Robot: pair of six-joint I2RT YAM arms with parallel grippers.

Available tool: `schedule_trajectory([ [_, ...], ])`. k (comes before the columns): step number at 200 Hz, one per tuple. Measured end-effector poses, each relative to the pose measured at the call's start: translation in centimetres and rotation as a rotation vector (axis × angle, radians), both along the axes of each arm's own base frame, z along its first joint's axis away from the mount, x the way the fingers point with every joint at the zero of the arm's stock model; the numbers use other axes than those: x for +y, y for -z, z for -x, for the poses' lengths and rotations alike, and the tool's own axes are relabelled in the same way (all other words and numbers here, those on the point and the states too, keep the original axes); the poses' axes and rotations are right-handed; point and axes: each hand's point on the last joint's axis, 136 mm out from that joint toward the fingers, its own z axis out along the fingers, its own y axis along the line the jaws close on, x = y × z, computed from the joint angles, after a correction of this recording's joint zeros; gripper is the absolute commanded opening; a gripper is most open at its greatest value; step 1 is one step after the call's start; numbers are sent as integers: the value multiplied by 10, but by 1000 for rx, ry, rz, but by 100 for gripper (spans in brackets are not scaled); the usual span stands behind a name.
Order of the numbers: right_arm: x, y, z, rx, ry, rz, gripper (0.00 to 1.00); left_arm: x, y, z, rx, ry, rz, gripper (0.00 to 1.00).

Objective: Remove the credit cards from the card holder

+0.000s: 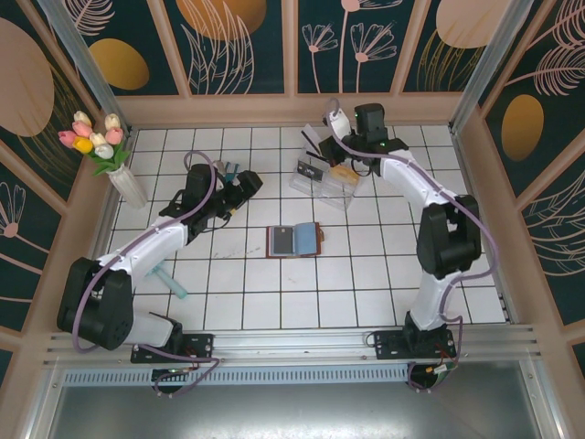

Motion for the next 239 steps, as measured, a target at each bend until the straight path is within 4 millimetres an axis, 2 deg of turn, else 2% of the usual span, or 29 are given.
schedule_trajectory([
  [41,-7,18,-24,-81,-100,151,0,-1,0,1,2,6,4,98],
  [101,-19,47,-43,-98,-166,251,0,-5,11,10,36,35,33,98],
  [129,-26,58,-42,-74,-179,275,0,-6,18,16,60,41,45,98],
  [178,-28,68,-40,-55,-200,309,0,-12,13,14,45,60,74,98],
  [239,-27,73,-40,-47,-203,330,13,-17,22,14,71,79,87,99],
])
